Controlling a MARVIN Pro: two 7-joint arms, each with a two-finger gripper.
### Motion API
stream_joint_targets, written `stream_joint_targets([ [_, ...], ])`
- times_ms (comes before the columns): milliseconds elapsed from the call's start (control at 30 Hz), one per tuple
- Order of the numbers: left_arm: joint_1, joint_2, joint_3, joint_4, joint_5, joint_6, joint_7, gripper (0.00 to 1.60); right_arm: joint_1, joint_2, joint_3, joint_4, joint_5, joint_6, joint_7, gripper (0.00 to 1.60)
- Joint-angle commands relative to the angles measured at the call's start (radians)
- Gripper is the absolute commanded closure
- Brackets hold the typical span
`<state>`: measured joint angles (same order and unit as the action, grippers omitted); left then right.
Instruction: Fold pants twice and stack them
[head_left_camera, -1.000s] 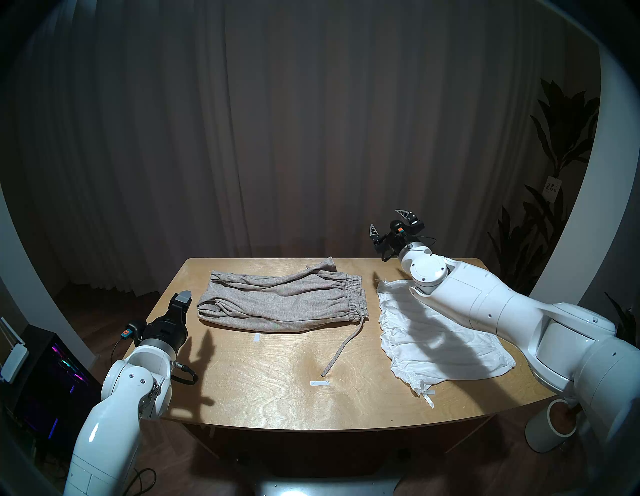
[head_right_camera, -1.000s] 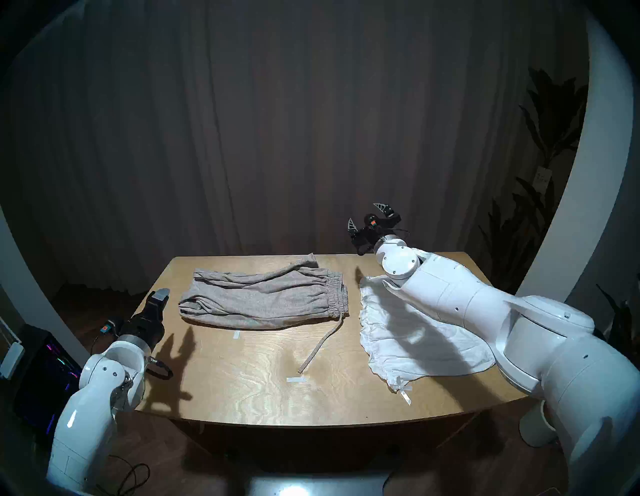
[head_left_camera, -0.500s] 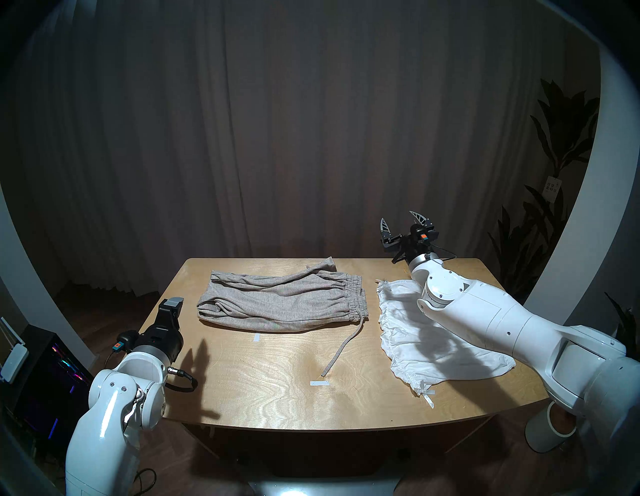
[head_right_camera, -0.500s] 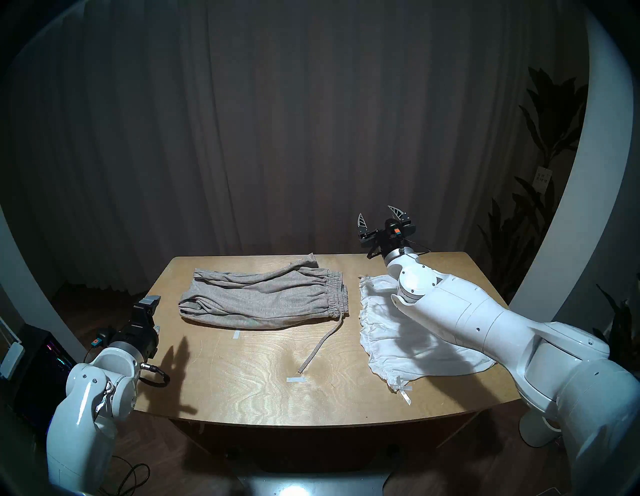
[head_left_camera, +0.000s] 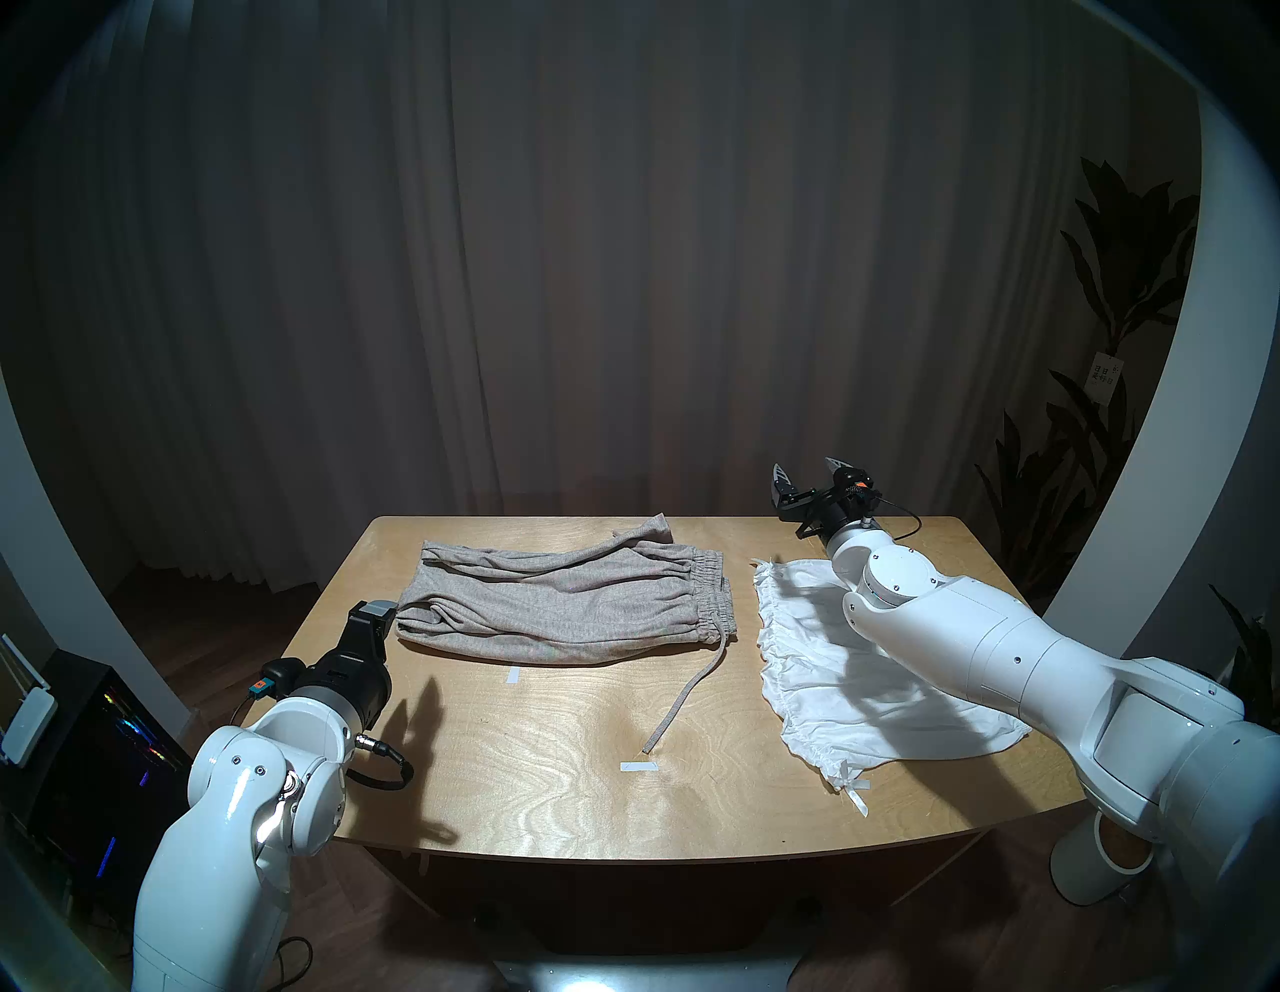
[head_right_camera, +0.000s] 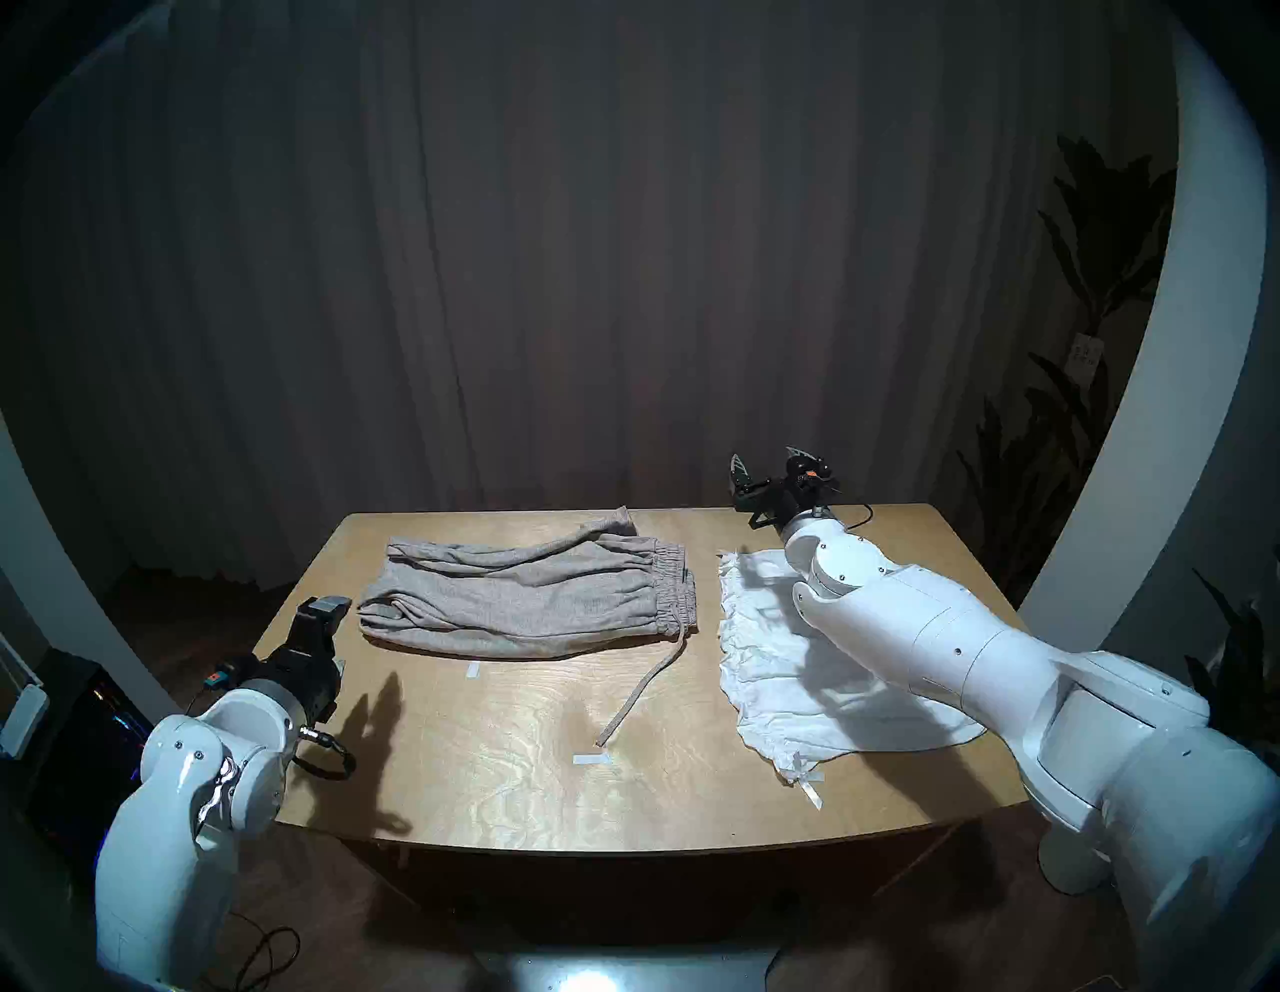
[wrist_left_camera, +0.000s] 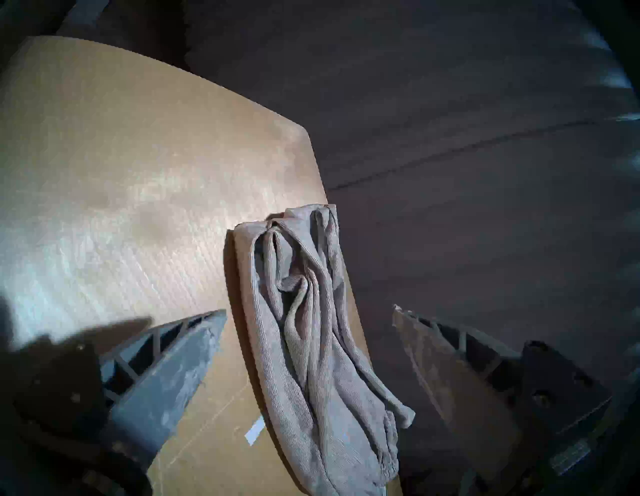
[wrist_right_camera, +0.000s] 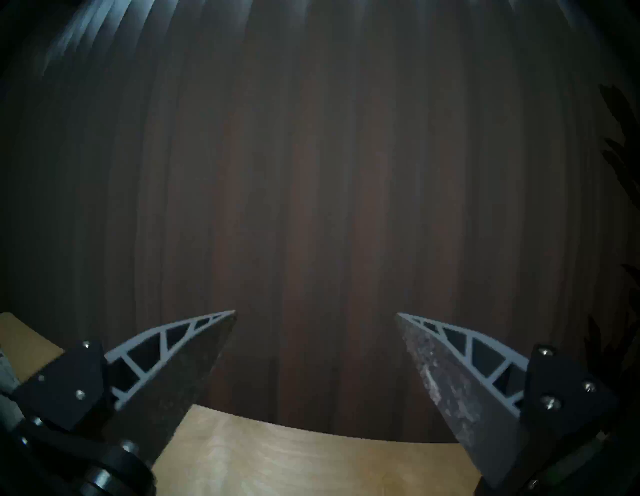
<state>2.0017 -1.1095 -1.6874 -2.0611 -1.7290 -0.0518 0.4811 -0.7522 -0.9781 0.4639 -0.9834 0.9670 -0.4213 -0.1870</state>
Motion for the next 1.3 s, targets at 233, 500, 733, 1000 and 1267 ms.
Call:
stream_joint_targets([
  [233, -0.138, 0.004, 0.049, 0.129, 0.002, 0.014, 0.013, 0.00, 0.016, 0.018, 0.025, -0.043, 0.031, -0.021, 0.069, 0.00],
  [500, -0.185, 0.004, 0.068, 0.172, 0.003, 0.023, -0.007, 0.00, 0.011, 0.029, 0.022, -0.049, 0.031, -0.030, 0.075, 0.00],
  [733, -0.231, 0.005, 0.096, 0.228, 0.020, 0.025, 0.000, 0.00, 0.002, 0.043, 0.024, -0.070, 0.034, -0.043, 0.068, 0.00],
  [1000, -0.274, -0.011, 0.107, 0.289, 0.032, -0.002, -0.014, 0.00, -0.003, 0.059, 0.022, -0.090, 0.027, -0.058, 0.053, 0.00],
  [1267, -0.323, -0.011, 0.118, 0.349, 0.028, 0.011, -0.028, 0.00, -0.010, 0.075, 0.020, -0.109, 0.013, -0.063, 0.029, 0.00],
])
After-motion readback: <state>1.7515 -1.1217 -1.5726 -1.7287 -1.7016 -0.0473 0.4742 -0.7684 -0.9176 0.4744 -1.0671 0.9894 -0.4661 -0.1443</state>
